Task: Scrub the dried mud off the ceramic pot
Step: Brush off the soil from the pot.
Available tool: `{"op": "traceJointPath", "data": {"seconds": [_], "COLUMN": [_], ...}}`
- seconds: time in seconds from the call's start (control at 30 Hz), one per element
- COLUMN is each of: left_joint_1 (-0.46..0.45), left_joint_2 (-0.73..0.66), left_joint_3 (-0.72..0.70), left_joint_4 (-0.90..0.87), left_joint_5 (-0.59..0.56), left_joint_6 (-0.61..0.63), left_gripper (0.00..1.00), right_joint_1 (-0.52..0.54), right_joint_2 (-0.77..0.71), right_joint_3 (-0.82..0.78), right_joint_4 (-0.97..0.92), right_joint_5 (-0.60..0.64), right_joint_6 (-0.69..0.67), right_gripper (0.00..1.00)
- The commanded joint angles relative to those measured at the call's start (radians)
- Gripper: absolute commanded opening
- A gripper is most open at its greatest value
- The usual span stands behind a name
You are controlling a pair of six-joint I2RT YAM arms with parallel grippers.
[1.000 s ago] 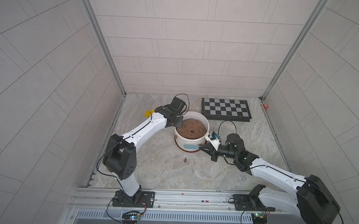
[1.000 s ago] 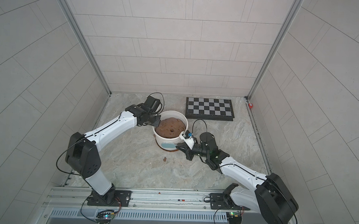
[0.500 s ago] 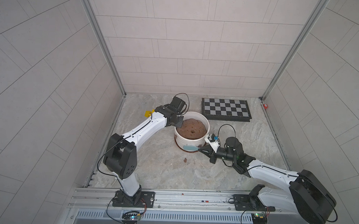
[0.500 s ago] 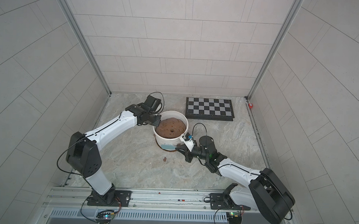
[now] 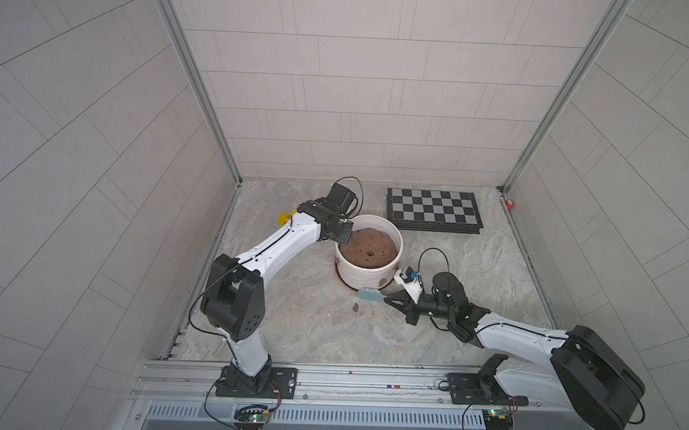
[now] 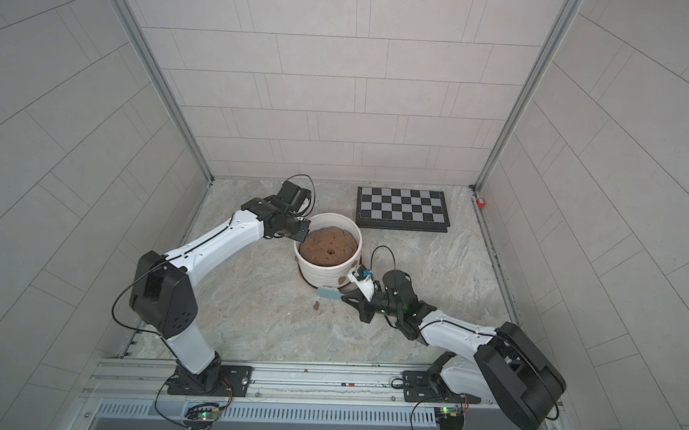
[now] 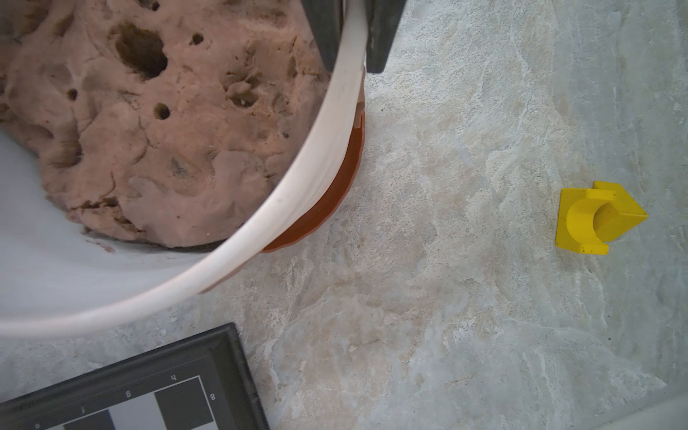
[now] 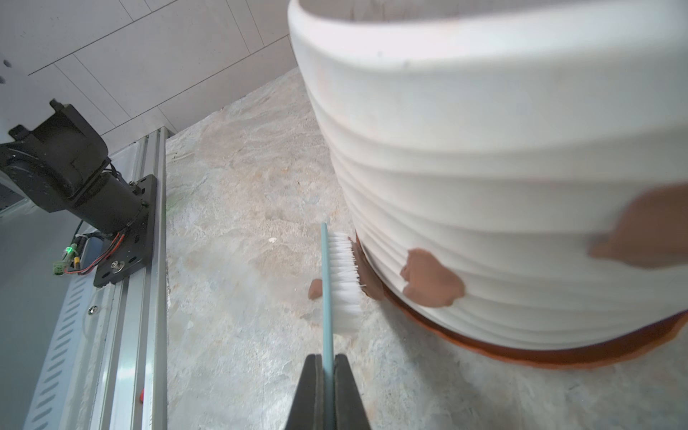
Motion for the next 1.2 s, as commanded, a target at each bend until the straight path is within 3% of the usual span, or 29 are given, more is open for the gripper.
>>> {"op": "traceJointPath", "data": {"seconds": [0.0,0.2,0.47,0.77,1.03,1.17], "left_joint_1": [-0.008,-0.002,0.016,0.025,0.025,0.028], "left_joint_2": [0.029,0.051,0.064,0.081,0.070,0.059], "left_joint_3": [0.014,0.035,0.065,0.084,0.084,0.095], "left_joint_4": [-0.087,-0.111,-0.125,-0.142,-0.146,-0.149], "left_joint_5": [0.108,0.122,0.164,0.178,0.187,0.178], "left_joint_6": [0.111,0.206,0.341,0.337,0.332,0.322], "left_gripper": [0.00,0.00,0.00,0.00,0.00,0.11], "right_joint_1": [0.011,0.013,0.013,0.013,0.004,-0.006], "right_joint_2": [-0.024,-0.035,-0.040,-0.033,-0.079,-0.107], "right_joint_3": [-0.005,-0.011,0.013,0.000,0.019,0.030], "right_joint_4": [-0.021,0.005,0.026,0.135,0.093,0.037], "right_joint_5": [-0.041,-0.067,-0.238,-0.252,-0.233,-0.237], "right_joint_6": [0.019,0.022,0.037,0.125,0.112,0.097], "right_gripper": [0.00,0.00,0.00,0.00,0.00,0.00]}}
